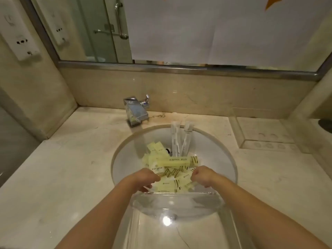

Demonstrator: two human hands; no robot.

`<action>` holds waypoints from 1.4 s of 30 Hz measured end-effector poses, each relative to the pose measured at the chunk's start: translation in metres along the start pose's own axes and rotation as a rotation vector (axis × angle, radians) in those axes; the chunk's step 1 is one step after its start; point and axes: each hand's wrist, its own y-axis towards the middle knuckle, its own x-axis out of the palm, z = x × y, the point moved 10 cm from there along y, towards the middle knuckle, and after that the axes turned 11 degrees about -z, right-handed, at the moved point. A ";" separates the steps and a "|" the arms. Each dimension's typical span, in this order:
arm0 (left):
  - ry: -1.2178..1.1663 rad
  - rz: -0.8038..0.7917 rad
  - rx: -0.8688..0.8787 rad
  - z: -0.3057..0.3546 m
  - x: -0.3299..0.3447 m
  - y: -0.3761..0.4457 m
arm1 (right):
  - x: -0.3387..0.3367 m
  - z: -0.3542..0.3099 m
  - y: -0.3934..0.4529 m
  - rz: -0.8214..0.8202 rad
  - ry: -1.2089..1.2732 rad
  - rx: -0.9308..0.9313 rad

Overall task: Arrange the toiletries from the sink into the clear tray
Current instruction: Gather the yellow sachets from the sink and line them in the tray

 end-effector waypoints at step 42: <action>0.836 -0.145 0.196 0.009 0.053 0.068 | -0.028 -0.001 0.014 0.214 0.244 -0.128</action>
